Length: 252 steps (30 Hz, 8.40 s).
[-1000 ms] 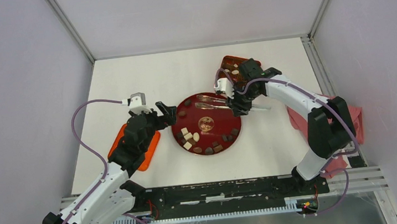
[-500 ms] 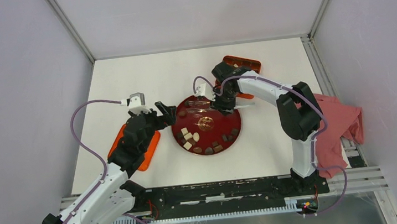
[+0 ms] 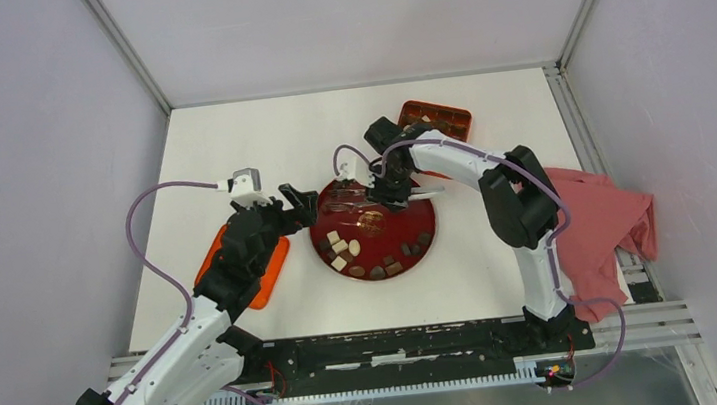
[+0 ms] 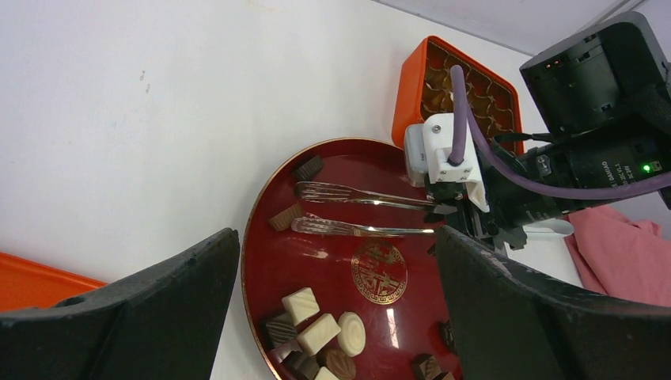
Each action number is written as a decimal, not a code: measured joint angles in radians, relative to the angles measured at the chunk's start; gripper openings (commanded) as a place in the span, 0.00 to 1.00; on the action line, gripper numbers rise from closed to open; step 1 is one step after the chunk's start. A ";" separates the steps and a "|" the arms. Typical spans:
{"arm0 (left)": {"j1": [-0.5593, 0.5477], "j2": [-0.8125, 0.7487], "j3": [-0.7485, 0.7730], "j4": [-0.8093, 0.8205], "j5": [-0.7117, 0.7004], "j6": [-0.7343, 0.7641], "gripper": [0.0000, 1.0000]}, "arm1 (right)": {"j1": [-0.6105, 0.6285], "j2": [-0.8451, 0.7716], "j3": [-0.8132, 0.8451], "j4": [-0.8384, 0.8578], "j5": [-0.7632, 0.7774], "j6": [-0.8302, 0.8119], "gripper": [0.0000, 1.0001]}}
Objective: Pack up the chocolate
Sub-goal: Pick up the fake chocolate from the plate, then place the fake chocolate in the packing box, then pick up the fake chocolate from the plate, then place the fake chocolate in the packing box.
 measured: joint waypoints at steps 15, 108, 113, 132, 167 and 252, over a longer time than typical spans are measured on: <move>0.000 0.000 0.000 0.000 0.000 0.000 0.98 | 0.037 0.064 0.061 -0.012 0.000 0.010 0.33; 0.000 0.000 -0.010 0.000 0.000 0.000 0.98 | -0.665 -0.391 -0.314 -0.010 -0.356 -0.072 0.42; 0.000 0.005 -0.010 0.000 0.000 0.000 0.98 | -0.558 -0.479 -0.364 0.002 -0.374 -0.118 0.42; 0.000 0.015 -0.010 -0.004 0.001 -0.025 0.98 | -0.075 -0.455 -0.530 0.068 -0.110 -0.146 0.43; 0.000 -0.005 -0.032 -0.003 0.002 -0.045 0.98 | 0.056 -0.314 -0.414 0.020 -0.019 -0.079 0.49; 0.000 -0.022 -0.044 -0.006 0.000 -0.060 0.98 | -0.570 -0.409 -0.275 -0.085 -0.176 -0.043 0.25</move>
